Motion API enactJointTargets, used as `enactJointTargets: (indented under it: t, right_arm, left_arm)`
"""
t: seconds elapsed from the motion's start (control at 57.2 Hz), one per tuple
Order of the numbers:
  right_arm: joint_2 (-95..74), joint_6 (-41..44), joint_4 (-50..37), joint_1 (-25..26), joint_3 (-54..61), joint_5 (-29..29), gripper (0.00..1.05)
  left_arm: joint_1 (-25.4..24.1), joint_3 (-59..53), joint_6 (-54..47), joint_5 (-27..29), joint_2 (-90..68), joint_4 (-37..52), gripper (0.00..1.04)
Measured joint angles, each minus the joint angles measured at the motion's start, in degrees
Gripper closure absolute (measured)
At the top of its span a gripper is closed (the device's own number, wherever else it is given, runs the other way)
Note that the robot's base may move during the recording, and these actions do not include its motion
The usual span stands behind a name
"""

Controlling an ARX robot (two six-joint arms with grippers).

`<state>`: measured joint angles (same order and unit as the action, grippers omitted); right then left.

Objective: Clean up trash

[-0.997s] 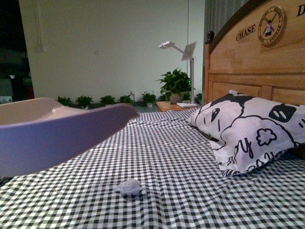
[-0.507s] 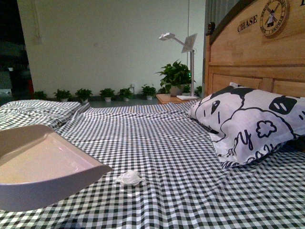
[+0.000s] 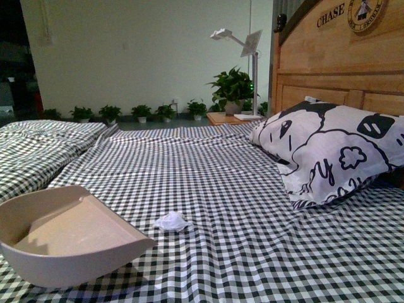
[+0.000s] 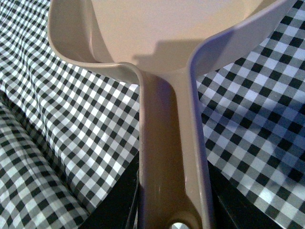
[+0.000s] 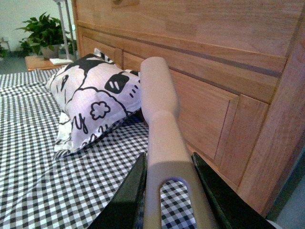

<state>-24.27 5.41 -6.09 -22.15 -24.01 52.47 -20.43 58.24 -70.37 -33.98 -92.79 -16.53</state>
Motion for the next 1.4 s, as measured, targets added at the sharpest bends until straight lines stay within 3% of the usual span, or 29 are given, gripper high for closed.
enactJointTargets:
  t: [0.525, 1.399]
  right_arm:
    - [0.0, 0.0, 0.0, 0.0, 0.0, 0.0, 0.81]
    - [0.0, 0.0, 0.0, 0.0, 0.0, 0.0, 0.81]
  left_arm:
    - [4.2, 1.8, 2.8, 2.3, -6.0, 3.0, 0.77]
    - [3.2, -0.4, -1.4, 5.4, -6.8, 3.9, 0.77]
